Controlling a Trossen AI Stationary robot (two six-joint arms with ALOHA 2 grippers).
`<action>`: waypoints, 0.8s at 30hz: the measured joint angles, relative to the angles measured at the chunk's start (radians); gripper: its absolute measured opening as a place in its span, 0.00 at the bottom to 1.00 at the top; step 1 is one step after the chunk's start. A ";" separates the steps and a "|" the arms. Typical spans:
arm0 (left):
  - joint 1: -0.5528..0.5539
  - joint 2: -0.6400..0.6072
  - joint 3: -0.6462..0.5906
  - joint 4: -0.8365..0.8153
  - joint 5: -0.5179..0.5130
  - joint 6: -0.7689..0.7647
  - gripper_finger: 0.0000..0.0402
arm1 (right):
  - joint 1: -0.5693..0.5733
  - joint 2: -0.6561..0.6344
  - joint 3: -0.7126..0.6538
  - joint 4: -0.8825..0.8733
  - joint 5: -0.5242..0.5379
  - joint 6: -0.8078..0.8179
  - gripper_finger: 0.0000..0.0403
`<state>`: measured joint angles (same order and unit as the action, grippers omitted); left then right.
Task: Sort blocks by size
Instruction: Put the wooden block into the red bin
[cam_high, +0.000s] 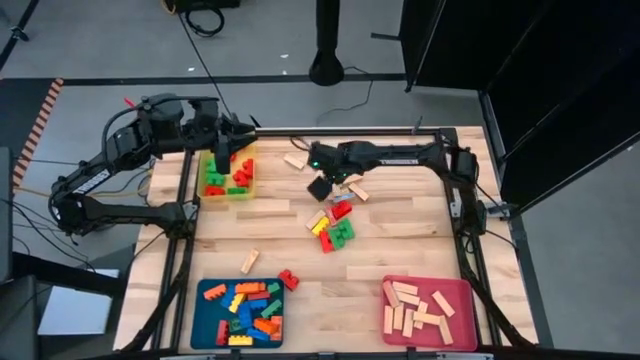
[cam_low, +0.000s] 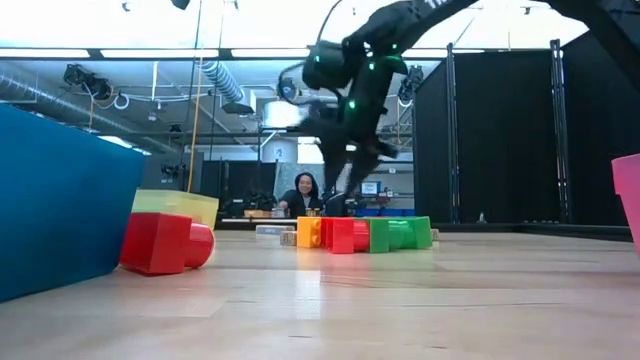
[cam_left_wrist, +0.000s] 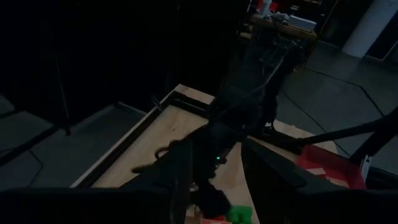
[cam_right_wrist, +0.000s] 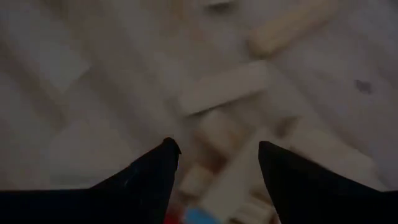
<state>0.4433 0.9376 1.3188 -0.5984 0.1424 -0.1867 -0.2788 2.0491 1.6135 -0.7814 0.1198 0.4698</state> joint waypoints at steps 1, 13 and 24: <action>0.000 0.001 0.000 0.003 -0.001 0.000 0.36 | -0.002 0.006 -0.002 -0.014 0.024 0.037 0.60; 0.000 0.005 0.000 0.002 -0.009 0.003 0.36 | 0.016 0.029 -0.055 -0.029 0.108 0.144 0.58; 0.000 0.005 0.000 0.001 -0.009 0.005 0.36 | 0.014 0.027 -0.053 -0.032 0.095 0.132 0.44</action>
<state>0.4433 0.9424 1.3190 -0.5972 0.1333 -0.1819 -0.2646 2.0760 1.5608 -0.8134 0.2153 0.6014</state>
